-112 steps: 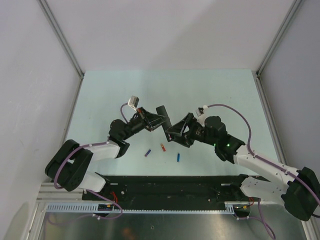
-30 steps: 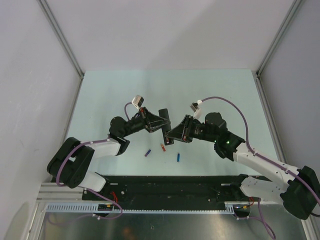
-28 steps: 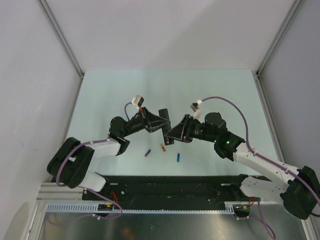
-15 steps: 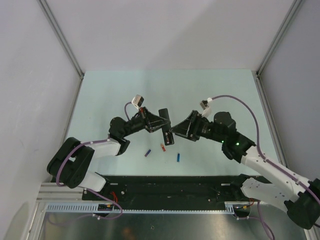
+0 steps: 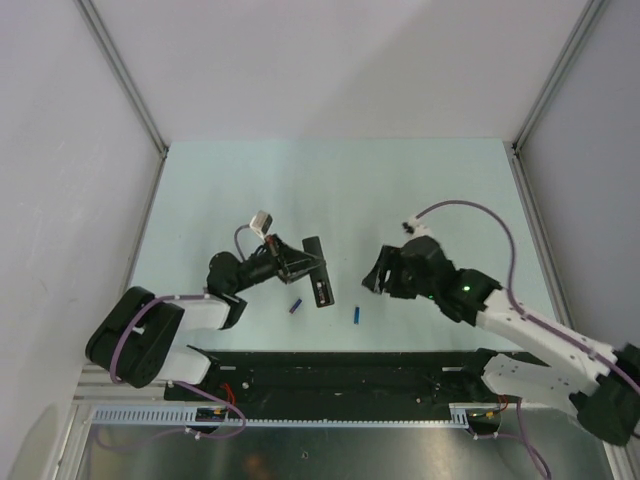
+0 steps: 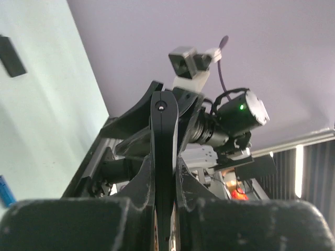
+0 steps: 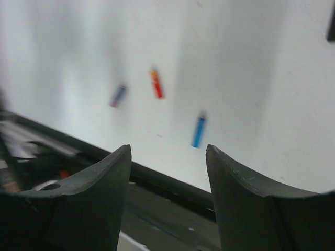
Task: Load the batteries into the remote control
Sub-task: Pick up the battery from the center of the board.
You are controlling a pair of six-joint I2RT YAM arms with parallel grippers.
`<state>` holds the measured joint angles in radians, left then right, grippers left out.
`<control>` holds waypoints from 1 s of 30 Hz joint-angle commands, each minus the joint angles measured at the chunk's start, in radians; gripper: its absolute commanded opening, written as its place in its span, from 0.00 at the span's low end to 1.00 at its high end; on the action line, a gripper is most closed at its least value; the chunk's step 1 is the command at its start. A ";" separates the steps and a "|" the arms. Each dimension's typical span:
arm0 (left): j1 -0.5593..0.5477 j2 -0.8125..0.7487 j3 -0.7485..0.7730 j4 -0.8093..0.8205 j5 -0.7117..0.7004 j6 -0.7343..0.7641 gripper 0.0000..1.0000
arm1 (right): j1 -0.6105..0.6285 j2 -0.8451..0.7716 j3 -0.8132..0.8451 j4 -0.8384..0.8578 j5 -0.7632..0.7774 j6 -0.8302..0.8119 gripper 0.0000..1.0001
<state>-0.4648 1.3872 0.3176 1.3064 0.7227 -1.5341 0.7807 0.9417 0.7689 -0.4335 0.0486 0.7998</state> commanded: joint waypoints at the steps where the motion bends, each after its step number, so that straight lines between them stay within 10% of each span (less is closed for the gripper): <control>1: 0.046 -0.073 -0.116 0.223 0.004 0.061 0.00 | 0.113 0.117 0.018 -0.142 0.194 -0.051 0.63; 30: 0.052 -0.212 -0.267 0.186 -0.020 0.098 0.00 | 0.186 0.583 0.110 0.044 0.148 -0.060 0.50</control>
<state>-0.4183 1.2049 0.0608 1.3071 0.7025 -1.4471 0.9668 1.4899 0.8364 -0.4080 0.1753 0.7547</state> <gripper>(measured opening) 0.126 0.527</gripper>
